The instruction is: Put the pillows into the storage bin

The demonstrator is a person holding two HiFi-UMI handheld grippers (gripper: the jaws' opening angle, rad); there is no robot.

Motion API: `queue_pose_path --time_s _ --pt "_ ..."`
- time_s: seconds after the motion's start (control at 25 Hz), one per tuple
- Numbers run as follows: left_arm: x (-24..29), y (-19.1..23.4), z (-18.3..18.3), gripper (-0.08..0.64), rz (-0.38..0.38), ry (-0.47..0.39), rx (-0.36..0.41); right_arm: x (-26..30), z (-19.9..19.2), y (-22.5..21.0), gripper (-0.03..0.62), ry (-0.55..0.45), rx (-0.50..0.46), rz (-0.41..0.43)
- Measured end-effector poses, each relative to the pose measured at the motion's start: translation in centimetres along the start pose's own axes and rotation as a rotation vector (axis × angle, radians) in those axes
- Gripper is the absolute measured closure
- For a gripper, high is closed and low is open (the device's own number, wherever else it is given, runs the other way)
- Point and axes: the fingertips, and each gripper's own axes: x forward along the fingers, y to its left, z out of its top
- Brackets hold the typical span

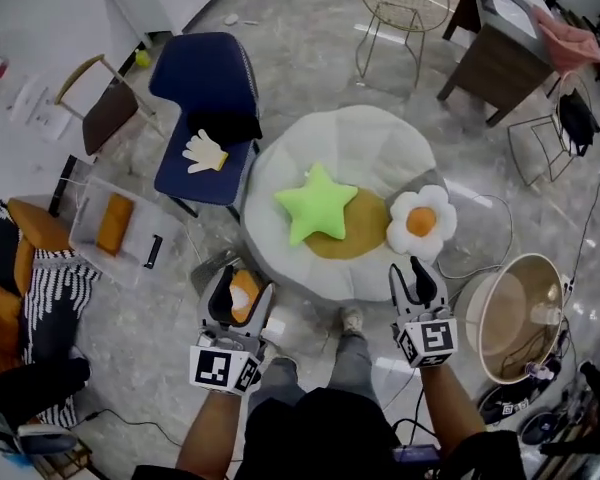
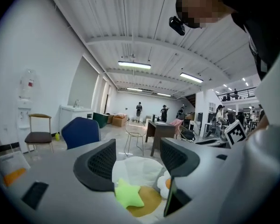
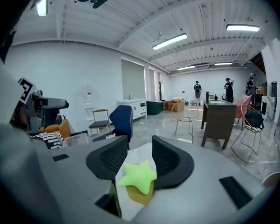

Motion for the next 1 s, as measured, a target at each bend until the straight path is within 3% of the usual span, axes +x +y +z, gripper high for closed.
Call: queue_pose_path --time_s 0.24,0.48,0.64,0.8,1.0 --pt "8.2 -8.1 -4.9 0.249 -0.063 0.068 -0.023 -0.3 -7.1 -12.0 0.411 0.151 0.011 -0.095" --pt "13.9 -13.8 -10.6 0.249 -0.133 0.151 -0.013 0.3 -15.2 -20.0 0.411 0.251 0.051 -0.142" --pt "16.1 -16.1 -15.2 0.249 -0.184 0.225 0.025 1.7 -21.9 -23.6 0.411 0.339 0.185 -0.19" --pt "18.1 -17.1 -19.7 0.249 -0.225 0.285 0.036 3.4 -29.6 -28.1 0.41 0.402 0.354 -0.295" --pt "19.9 -19.0 -26.1 0.249 -0.267 0.389 0.011 5.1 -38.2 -32.8 0.402 0.483 0.425 -0.357"
